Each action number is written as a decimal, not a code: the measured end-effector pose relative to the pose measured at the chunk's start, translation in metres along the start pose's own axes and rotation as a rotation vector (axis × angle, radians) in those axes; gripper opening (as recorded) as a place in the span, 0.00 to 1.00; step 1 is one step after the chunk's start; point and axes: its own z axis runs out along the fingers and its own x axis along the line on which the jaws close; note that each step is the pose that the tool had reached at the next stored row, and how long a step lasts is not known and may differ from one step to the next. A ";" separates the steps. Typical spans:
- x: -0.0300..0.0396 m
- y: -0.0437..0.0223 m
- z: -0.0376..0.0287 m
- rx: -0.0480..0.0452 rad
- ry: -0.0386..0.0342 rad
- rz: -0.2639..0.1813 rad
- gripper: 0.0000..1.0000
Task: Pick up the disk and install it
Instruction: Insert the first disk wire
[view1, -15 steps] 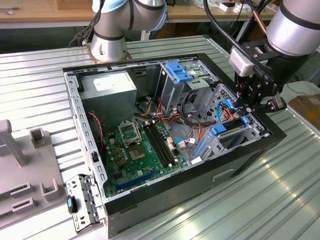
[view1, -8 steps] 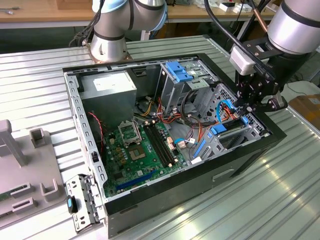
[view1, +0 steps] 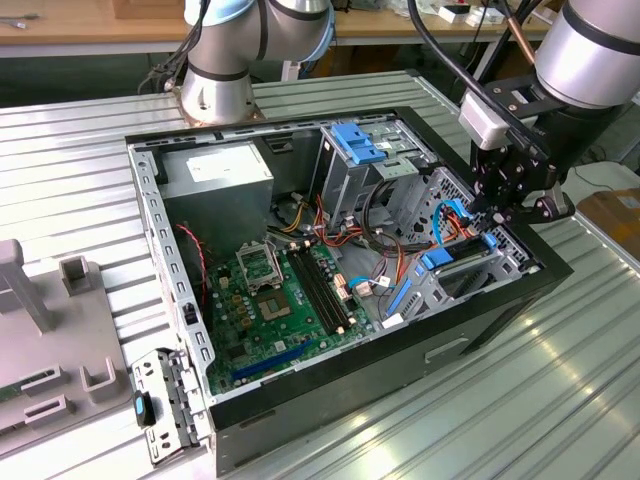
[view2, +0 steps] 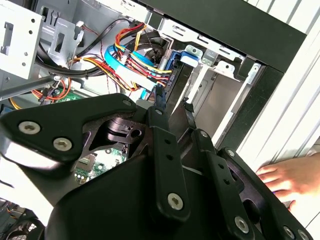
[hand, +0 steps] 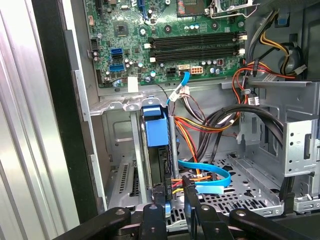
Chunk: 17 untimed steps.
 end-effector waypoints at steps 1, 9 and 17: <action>0.0000 0.0000 0.0000 0.0000 0.0000 0.000 0.29; -0.0030 0.0005 0.0002 0.0001 0.0000 0.000 0.29; -0.0114 -0.0058 0.0059 -0.0270 0.0064 0.010 0.29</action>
